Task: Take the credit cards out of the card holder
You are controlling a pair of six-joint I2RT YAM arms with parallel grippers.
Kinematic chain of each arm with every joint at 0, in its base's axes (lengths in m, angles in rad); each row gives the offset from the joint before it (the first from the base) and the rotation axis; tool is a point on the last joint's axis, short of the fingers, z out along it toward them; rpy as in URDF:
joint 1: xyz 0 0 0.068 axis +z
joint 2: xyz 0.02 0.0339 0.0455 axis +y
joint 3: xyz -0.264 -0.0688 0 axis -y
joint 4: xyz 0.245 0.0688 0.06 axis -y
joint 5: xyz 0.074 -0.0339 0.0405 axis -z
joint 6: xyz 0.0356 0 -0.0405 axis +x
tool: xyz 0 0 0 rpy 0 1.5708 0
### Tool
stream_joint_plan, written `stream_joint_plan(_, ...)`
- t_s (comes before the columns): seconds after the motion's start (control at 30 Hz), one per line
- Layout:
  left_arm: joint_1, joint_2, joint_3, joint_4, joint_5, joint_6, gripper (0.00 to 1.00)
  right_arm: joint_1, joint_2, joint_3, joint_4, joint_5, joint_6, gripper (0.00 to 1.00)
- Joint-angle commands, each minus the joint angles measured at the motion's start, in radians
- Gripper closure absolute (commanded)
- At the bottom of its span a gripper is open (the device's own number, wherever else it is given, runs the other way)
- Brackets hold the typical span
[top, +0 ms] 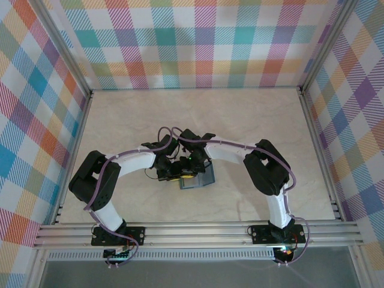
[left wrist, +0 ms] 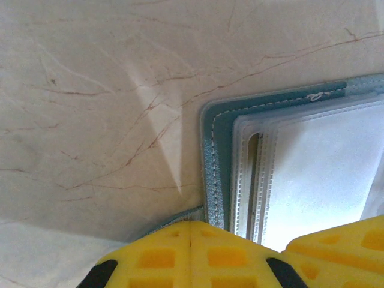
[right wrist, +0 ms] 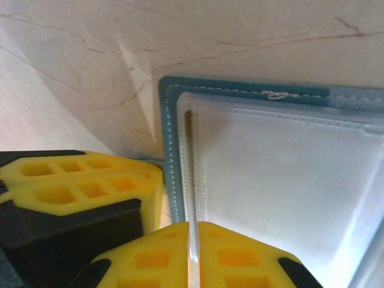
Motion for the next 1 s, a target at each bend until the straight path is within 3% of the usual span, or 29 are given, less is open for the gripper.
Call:
stream_joint_plan(0.0, -0.009, -0.012, -0.006, -0.044, -0.026, 0.019, 0.94, 0.008, 0.019, -0.021, 0.011, -0.013, 0.016, 0.85)
stream_joint_plan(0.97, -0.008, -0.011, -0.008, -0.039, -0.021, 0.017, 0.94, 0.021, 0.069, 0.088, -0.284, 0.230, -0.064, 0.53)
